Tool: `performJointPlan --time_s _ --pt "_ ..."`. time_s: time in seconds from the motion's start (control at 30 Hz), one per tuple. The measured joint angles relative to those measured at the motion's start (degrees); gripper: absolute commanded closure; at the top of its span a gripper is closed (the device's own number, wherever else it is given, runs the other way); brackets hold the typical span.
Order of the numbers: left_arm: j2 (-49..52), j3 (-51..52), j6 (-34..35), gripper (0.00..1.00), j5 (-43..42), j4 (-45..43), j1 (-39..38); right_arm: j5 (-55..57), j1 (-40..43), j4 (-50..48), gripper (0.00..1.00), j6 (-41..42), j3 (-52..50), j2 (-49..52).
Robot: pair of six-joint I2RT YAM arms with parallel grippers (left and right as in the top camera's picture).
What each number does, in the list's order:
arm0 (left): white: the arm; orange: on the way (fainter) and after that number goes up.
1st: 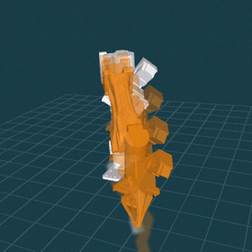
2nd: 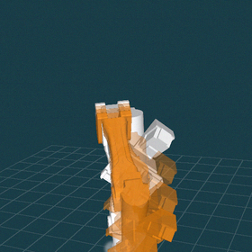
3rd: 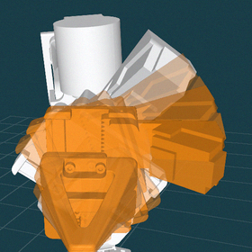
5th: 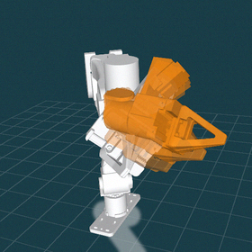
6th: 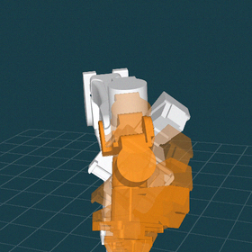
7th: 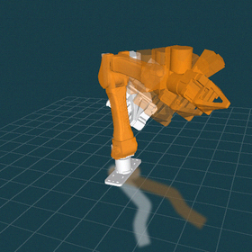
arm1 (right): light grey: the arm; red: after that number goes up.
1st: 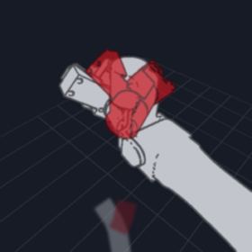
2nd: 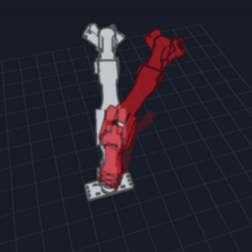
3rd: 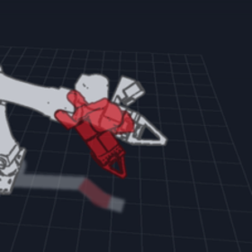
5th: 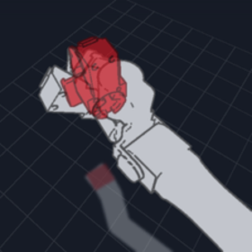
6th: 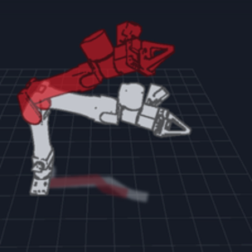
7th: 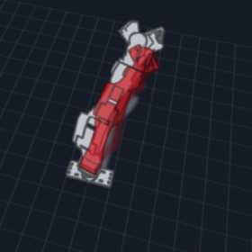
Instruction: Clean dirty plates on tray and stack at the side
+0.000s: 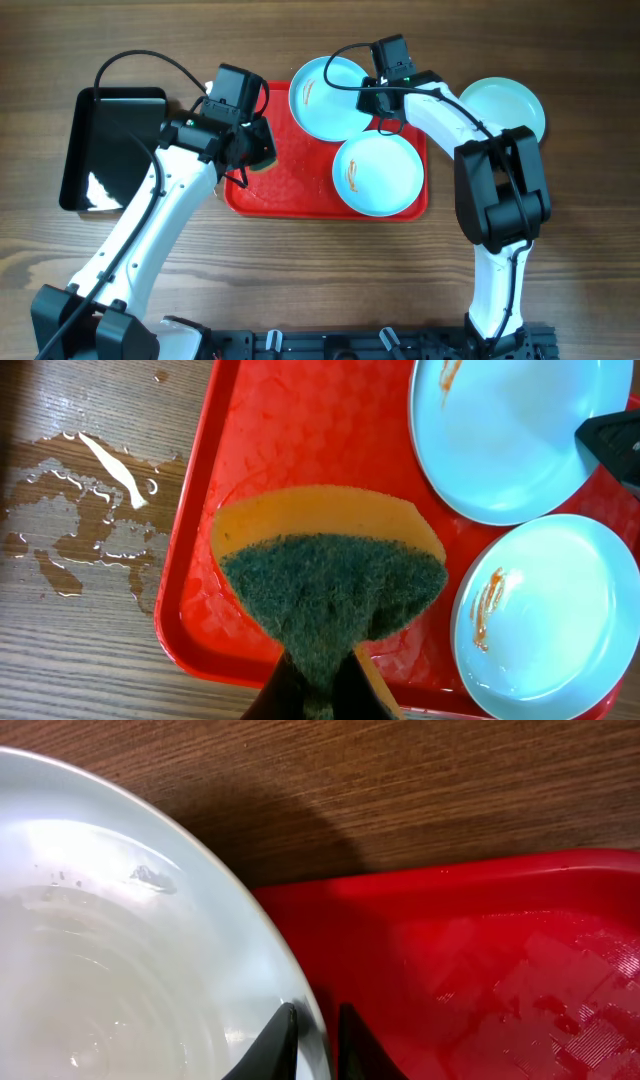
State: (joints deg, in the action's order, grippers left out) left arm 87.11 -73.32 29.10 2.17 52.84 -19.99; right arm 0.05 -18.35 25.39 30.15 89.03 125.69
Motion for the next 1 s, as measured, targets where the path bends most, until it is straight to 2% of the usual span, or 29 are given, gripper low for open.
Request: performJointPlan --time_s 0.1,0.37,0.67,0.8,1.0 --pt "0.0 0.0 0.0 0.96 0.0 0.0 0.0 -1.1 0.0 -0.2 0.96 -0.3 0.0 0.0" --pt "0.0 0.0 0.0 0.96 0.0 -0.2 0.0 -4.2 0.0 -0.4 0.96 -0.7 0.0 -0.4" --pt "0.0 0.0 0.0 0.96 0.0 -0.6 0.0 -14.7 0.0 -0.6 0.96 -4.3 0.0 -2.0" --pt "0.0 0.0 0.0 0.96 0.1 -1.4 0.0 -20.7 -0.1 1.4 0.96 -7.8 0.0 -2.6" --pt "0.0 0.0 -0.1 0.96 0.1 -1.5 0.0 -23.3 -1.8 7.0 0.96 -11.7 0.0 -2.6"
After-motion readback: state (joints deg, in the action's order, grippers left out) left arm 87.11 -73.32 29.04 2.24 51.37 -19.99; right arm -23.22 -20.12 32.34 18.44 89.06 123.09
